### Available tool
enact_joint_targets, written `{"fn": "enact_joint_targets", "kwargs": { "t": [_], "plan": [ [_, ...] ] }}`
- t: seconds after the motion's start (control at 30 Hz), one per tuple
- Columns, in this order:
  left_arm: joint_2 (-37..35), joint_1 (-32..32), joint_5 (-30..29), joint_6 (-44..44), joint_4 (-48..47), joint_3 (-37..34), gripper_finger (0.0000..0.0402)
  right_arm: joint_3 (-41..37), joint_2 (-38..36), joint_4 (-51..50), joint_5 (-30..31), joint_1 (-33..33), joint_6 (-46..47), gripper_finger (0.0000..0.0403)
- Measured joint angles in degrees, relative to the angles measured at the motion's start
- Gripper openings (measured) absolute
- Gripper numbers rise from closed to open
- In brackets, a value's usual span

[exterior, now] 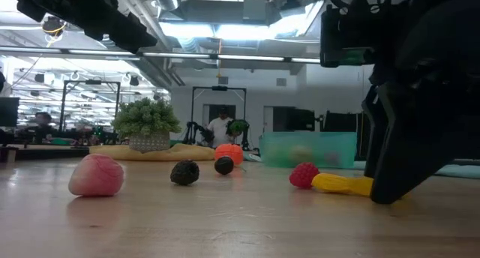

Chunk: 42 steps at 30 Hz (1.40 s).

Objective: Pick and placing Produce into tupperware
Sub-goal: Put the yellow corn into the blue bin

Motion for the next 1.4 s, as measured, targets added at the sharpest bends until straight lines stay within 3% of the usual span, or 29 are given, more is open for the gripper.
{"fn": "enact_joint_targets", "kwargs": {
  "t": [0.8,1.03,1.4],
  "plan": [
    [0.0,0.0,0.0,0.0,-0.8,0.0,0.0179,-0.1,0.1,1.2,0.2,-1.0,-1.3,0.0011],
    [0.0,0.0,0.0,0.0,-0.8,0.0,0.0179,-0.4,-3.4,-0.2,0.4,-4.1,-4.5,0.0007],
    [0.0,0.0,0.0,0.0,-1.0,0.0,0.0179,-2.4,-21.0,-5.1,8.7,-8.5,-14.0,0.0004]
  ]
}}
